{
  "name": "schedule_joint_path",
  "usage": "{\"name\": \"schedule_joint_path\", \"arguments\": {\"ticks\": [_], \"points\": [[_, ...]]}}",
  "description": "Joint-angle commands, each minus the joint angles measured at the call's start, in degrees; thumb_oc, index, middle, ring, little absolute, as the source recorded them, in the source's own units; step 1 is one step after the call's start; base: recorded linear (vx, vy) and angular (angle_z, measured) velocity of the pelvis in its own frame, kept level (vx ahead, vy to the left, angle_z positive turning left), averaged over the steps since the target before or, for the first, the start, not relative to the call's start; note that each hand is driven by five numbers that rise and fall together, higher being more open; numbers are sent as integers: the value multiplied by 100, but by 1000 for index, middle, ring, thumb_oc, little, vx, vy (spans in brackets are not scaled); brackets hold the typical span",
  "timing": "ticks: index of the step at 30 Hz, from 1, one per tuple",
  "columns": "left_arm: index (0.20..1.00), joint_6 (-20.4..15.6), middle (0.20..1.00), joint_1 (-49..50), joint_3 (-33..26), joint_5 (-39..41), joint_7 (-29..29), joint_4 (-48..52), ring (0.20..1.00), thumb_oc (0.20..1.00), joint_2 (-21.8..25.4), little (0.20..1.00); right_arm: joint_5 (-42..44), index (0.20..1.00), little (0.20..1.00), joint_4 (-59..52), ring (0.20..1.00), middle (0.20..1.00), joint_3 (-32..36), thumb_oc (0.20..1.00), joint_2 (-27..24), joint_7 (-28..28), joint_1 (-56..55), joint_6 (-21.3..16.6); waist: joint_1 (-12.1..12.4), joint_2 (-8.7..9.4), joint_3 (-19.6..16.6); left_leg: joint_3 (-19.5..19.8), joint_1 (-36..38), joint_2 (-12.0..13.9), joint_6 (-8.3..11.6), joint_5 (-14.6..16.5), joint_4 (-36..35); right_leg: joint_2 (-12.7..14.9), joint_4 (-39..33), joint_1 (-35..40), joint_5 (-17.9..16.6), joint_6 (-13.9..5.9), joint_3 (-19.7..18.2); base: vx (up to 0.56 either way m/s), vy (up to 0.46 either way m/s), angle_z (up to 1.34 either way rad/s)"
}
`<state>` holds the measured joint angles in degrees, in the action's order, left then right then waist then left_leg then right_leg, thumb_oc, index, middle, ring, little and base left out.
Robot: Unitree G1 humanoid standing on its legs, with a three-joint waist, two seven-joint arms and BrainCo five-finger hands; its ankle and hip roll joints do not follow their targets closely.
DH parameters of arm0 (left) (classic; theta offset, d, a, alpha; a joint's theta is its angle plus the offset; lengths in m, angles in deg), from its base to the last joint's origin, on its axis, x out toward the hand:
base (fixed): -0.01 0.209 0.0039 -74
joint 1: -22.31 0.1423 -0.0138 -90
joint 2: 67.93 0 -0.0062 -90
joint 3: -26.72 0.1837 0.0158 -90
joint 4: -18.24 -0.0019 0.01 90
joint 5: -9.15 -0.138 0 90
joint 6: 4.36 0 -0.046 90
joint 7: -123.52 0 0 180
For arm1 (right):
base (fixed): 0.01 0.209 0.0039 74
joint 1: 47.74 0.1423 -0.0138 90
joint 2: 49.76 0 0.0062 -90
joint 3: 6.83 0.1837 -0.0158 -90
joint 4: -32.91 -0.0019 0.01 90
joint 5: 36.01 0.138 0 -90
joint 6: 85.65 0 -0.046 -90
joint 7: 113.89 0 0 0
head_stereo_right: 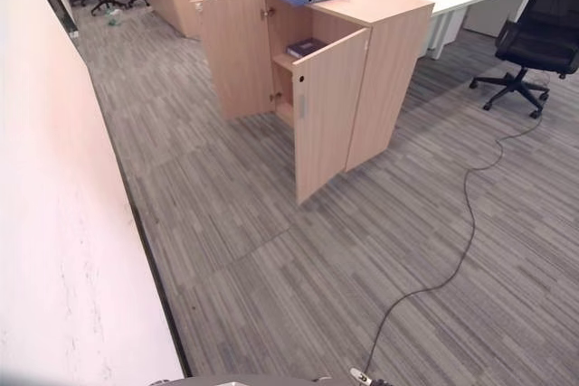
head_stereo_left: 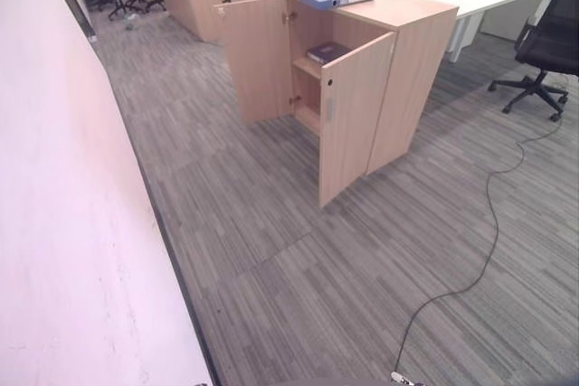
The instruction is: Put the empty folder in the office cabinet
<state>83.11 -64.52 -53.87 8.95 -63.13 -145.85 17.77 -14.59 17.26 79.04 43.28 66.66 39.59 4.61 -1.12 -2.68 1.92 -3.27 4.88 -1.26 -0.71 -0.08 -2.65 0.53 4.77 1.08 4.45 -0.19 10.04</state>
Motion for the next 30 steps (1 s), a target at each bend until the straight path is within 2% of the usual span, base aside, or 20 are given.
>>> {"name": "schedule_joint_path", "arguments": {"ticks": [1,19,25,30], "points": [[1000,-92,1000,-258,-54,18,-96,-166,1000,1000,65,1000,182,1000,1000,283,1000,1000,45,1000,18,-5,314,-152,-8,210,44,-342,-55,-87,257,205,-235,337,-977,355,-753,-712,150,0,0,0],[1000,-162,1000,-258,-54,-60,-352,-114,1000,1000,78,1000,75,1000,1000,322,1000,1000,-37,1000,74,-77,292,-175,37,297,34,-300,-42,-74,272,225,-235,335,-977,388,-723,-719,192,0,0,0],[1000,-161,1000,-236,-29,-199,-661,-31,1000,1000,28,1000,67,1000,1000,322,1000,1000,-73,1000,130,-191,301,-207,63,321,37,-289,-36,-69,274,225,-235,335,-977,400,-715,-721,211,0,0,0],[1000,-182,1000,-220,29,-78,-365,-67,1000,1000,23,1000,37,1000,1000,343,1000,1000,-111,1000,104,-107,283,-182,57,314,49,-284,-32,-63,278,234,-235,334,-977,397,-716,-726,213,0,0,0]]}}
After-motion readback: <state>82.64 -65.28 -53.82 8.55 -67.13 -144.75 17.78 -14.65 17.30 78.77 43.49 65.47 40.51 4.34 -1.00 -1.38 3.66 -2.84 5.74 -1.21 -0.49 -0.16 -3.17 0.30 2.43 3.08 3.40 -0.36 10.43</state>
